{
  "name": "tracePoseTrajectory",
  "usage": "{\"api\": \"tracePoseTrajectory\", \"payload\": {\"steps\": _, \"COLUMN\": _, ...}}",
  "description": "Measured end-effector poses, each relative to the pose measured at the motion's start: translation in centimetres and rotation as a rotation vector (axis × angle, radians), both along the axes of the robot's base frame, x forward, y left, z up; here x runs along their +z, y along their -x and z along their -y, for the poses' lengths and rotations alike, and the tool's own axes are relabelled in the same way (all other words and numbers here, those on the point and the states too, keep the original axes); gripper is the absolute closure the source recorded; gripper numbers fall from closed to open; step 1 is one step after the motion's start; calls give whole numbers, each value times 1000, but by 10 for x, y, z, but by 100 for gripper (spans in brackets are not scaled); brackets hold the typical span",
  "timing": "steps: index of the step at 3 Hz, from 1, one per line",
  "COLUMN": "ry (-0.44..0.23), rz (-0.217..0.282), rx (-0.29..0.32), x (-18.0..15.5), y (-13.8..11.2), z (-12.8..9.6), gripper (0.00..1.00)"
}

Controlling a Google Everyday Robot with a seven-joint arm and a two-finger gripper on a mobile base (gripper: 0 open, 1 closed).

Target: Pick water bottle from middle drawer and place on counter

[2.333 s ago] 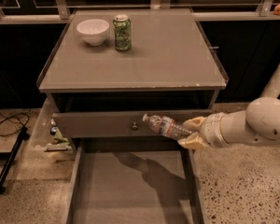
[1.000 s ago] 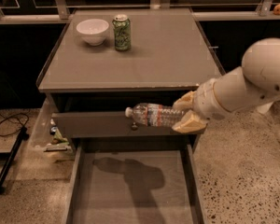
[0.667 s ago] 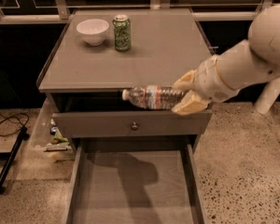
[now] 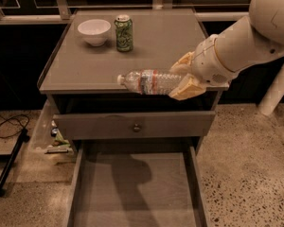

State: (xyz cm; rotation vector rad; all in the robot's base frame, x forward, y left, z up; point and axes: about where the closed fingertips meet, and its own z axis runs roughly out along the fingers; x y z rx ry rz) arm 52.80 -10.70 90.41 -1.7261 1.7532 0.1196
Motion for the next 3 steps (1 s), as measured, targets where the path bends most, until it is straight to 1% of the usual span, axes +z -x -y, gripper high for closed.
{"api": "tracePoseTrajectory", "payload": {"steps": 1, "ry": -28, "rz": 41, "rx": -31, "x": 5, "y": -26, "z": 7, "gripper": 100}}
{"api": "tracePoseTrajectory", "payload": {"steps": 2, "ry": -79, "rz": 73, "rx": -64, "x": 15, "y": -68, "z": 10, "gripper": 100}}
{"api": "tracePoseTrajectory", "payload": {"steps": 3, "ry": -117, "rz": 87, "rx": -94, "x": 19, "y": -108, "z": 7, "gripper": 100}}
